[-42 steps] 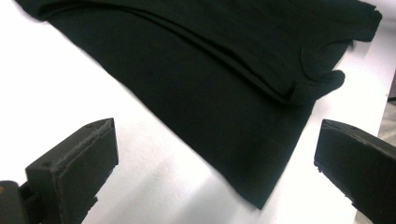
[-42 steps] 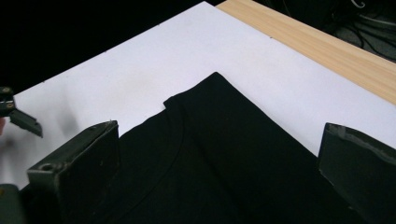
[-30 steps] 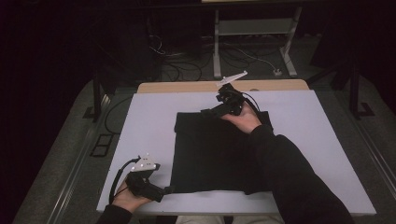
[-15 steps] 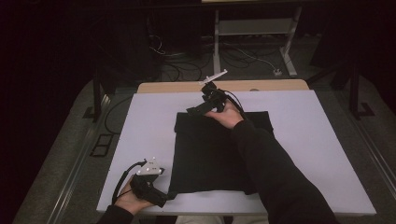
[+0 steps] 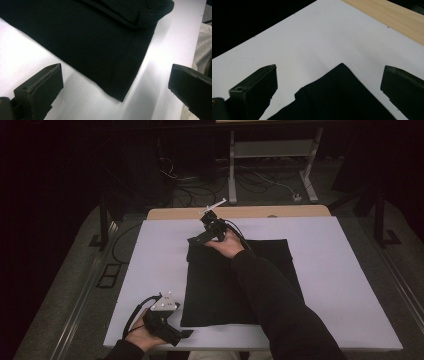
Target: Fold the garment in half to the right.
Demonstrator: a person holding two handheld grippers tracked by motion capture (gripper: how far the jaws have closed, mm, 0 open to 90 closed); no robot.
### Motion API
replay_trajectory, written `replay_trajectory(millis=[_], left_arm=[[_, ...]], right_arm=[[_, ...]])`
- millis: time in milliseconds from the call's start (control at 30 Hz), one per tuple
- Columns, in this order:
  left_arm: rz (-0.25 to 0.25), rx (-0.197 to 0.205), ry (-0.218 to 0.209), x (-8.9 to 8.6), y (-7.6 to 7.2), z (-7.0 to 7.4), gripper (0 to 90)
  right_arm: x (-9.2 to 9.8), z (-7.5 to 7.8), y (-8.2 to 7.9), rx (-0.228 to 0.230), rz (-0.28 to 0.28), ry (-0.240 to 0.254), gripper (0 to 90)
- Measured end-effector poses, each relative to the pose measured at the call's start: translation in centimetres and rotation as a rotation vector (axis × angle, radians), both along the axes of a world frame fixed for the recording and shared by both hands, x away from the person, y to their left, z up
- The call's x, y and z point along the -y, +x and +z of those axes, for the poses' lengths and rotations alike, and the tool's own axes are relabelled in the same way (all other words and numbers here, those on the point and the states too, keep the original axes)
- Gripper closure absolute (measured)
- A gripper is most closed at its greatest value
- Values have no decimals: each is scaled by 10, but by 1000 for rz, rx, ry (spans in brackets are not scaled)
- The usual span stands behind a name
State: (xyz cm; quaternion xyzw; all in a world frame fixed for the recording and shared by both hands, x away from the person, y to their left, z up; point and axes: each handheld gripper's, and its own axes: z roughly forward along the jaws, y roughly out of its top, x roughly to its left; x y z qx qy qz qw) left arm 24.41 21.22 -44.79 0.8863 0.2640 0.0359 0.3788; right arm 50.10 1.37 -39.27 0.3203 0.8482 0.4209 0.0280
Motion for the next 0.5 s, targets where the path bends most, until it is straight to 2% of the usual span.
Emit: replay_trajectory(millis=[100, 267, 500], left_arm=[[-16, 4, 19, 1, 0, 0, 0], [-17, -12, 9, 3, 0, -1, 0], [-15, 3, 24, 4, -1, -2, 0]], right_arm=[[-8, -6, 2, -2, -1, -11, 4], [-21, -15, 5, 2, -4, -29, 4], [-33, -31, 9, -5, -22, -40, 37]])
